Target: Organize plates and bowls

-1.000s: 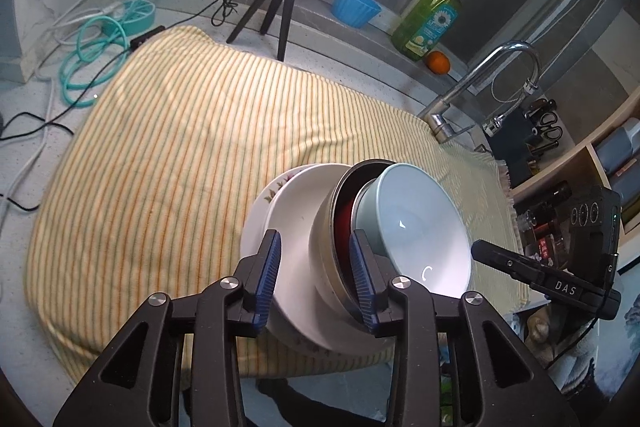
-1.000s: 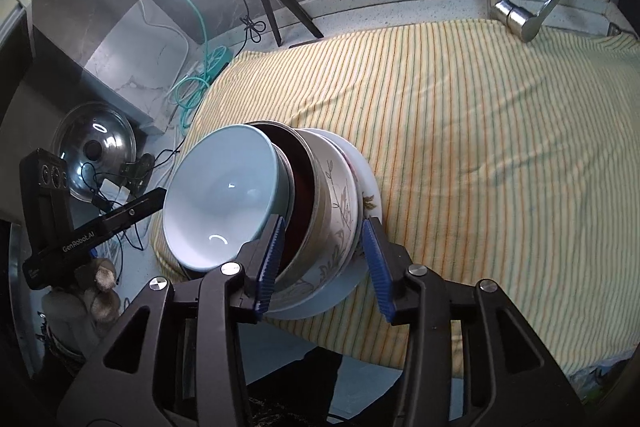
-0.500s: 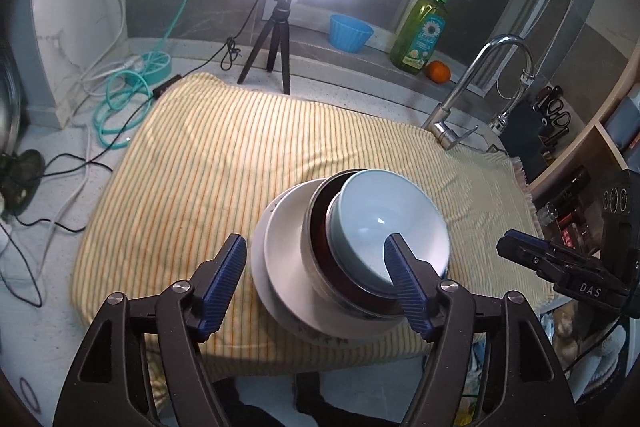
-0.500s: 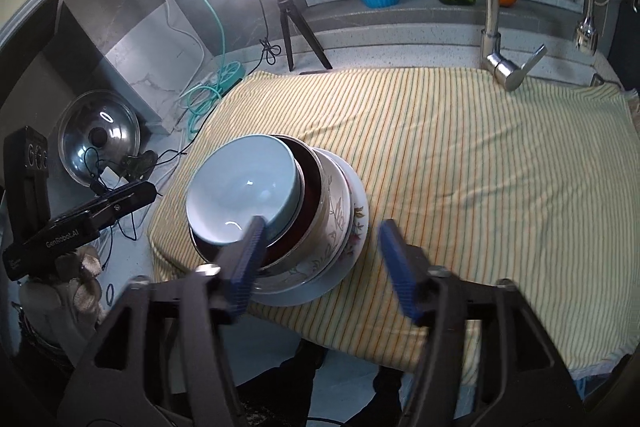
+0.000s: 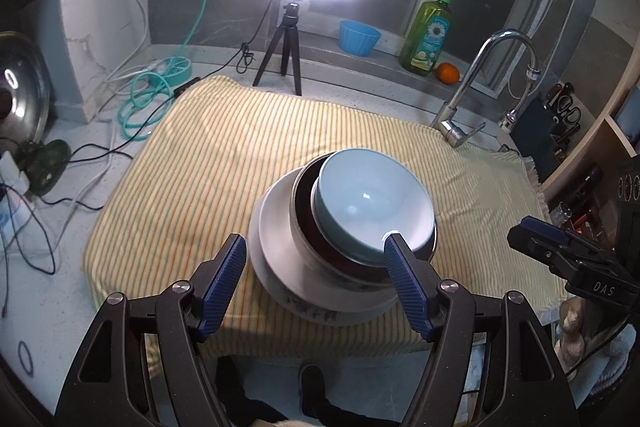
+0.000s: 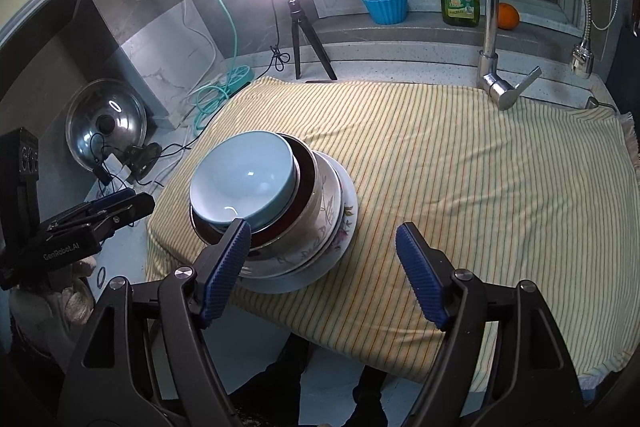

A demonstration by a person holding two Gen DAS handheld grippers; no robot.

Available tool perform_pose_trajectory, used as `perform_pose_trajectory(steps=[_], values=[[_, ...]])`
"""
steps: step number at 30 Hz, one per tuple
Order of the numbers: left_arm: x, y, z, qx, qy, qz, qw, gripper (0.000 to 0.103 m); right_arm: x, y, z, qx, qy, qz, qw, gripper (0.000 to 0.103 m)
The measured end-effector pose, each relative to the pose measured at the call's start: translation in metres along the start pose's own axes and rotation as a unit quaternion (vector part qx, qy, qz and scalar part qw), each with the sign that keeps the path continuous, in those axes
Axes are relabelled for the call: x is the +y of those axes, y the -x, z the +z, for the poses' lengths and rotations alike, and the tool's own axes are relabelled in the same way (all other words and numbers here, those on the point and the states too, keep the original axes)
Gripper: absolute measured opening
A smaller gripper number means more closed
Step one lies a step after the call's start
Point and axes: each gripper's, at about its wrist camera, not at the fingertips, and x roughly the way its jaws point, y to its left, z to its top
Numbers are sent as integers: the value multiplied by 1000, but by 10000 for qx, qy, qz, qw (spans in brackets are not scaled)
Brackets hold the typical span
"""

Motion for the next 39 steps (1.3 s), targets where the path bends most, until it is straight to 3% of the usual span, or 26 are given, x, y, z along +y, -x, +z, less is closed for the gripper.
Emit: perform_pose_trajectory(steps=[39], values=[[-16,-4,-3,23,-20,209,9998,71,-1,-5,0,-44,105,46,9999,78]])
